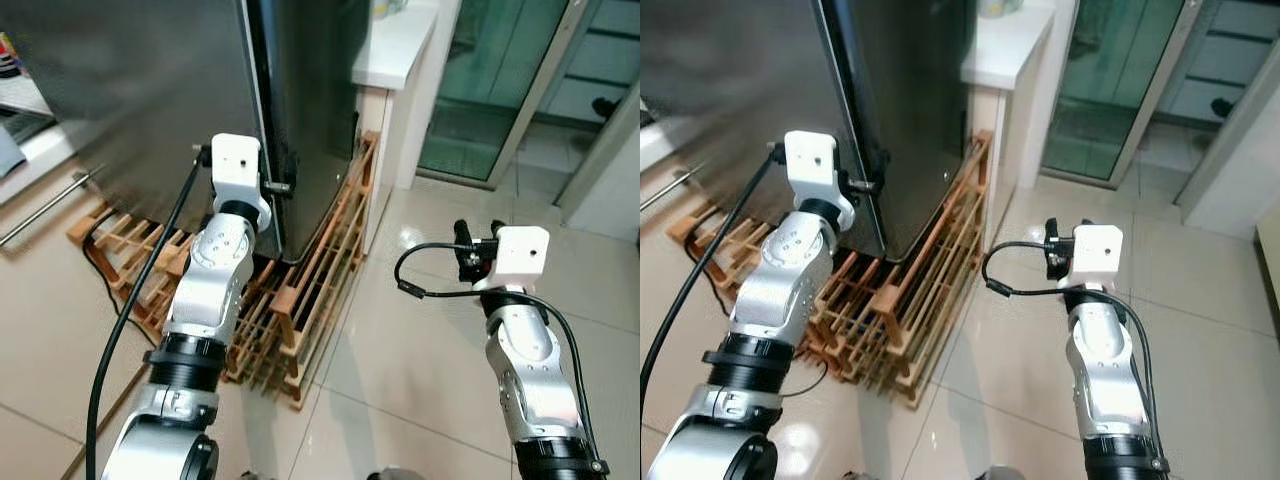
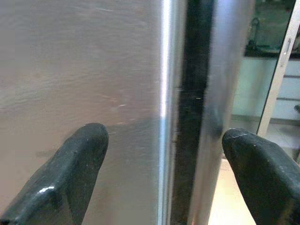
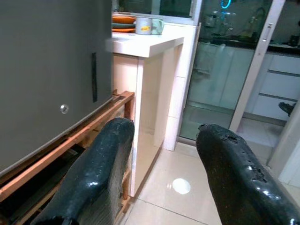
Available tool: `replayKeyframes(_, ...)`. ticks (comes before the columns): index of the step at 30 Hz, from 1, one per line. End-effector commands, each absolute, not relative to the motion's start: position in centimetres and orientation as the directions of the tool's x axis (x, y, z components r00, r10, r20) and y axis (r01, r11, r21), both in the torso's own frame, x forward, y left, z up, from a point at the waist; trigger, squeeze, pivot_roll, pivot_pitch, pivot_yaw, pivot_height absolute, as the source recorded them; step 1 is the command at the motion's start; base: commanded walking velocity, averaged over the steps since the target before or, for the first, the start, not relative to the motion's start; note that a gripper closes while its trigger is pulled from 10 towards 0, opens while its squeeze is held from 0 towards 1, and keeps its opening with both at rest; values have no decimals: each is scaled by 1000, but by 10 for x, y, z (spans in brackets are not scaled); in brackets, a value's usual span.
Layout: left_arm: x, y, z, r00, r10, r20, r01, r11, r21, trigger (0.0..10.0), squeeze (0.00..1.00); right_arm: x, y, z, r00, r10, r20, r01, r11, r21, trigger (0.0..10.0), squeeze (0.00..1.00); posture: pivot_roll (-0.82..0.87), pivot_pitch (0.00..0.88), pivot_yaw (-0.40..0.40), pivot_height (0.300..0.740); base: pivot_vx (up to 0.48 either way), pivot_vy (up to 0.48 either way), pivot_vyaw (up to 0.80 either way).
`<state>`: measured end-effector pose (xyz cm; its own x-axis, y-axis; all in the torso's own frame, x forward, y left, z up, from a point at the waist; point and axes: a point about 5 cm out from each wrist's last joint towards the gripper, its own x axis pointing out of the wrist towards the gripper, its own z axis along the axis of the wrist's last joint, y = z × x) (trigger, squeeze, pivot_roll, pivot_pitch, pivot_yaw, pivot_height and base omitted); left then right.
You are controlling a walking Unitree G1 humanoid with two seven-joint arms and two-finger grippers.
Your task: Restocking fridge
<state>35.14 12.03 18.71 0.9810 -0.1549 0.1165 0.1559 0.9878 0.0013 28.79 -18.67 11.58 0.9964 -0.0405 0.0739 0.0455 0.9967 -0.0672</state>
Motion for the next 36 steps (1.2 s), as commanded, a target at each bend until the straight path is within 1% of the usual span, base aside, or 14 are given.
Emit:
replayKeyframes(1, 351, 118, 197, 972, -176, 157, 180, 984, -12, 10000, 0, 289, -186, 117, 996, -34, 82, 40, 996, -75, 10000, 0, -133, 0, 43, 740, 0, 0, 0)
replayKeyframes(5, 350, 109, 199, 959, -224, 171, 234, 971, -39, 10000, 0, 288, -184, 115, 997, -30, 77, 35, 997, -74, 10000, 0, -135, 0, 44, 740, 0, 0, 0)
replayKeyframes(12, 351, 91, 192, 950, -287, 119, 294, 955, -45, 10000, 0, 287, -183, 115, 997, -31, 76, 36, 997, -71, 10000, 0, -139, 0, 44, 740, 0, 0, 0)
replayKeyframes(16, 352, 88, 193, 947, -297, 120, 305, 951, -53, 10000, 0, 286, -183, 115, 997, -29, 76, 34, 997, -71, 10000, 0, -141, 0, 42, 740, 0, 0, 0)
replayKeyframes(21, 358, 91, 197, 943, -309, 121, 320, 944, -85, 10000, 0, 286, -185, 115, 997, -34, 74, 39, 996, -74, 10000, 0, -149, 0, 31, 740, 0, 0, 0)
replayKeyframes(29, 370, 87, 198, 955, -270, 120, 278, 959, -49, 10000, 0, 289, -185, 116, 997, -34, 73, 39, 997, -74, 10000, 0, -141, 0, 20, 740, 0, 0, 0)
replayKeyframes(32, 378, 78, 200, 960, -257, 114, 262, 964, -38, 10000, 0, 291, -184, 117, 997, -29, 75, 34, 997, -74, 10000, 0, -145, 0, 21, 740, 0, 0, 0)
replayKeyframes(33, 381, 71, 201, 958, -266, 108, 273, 961, -51, 10000, 0, 292, -184, 118, 997, -29, 78, 34, 997, -74, 10000, 0, -153, 0, 24, 740, 0, 0, 0)
replayKeyframes(34, 381, 71, 201, 958, -266, 108, 273, 961, -51, 10000, 0, 292, -184, 118, 997, -29, 78, 34, 997, -74, 10000, 0, -153, 0, 24, 740, 0, 0, 0)
replayKeyframes(35, 382, 62, 202, 949, -294, 110, 302, 951, -66, 10000, 0, 292, -184, 118, 996, -29, 80, 35, 997, -74, 10000, 0, -160, 0, 27, 740, 0, 0, 0)
replayKeyframes(36, 382, 62, 202, 949, -294, 110, 302, 951, -66, 10000, 0, 292, -184, 118, 996, -29, 80, 35, 997, -74, 10000, 0, -160, 0, 27, 740, 0, 0, 0)
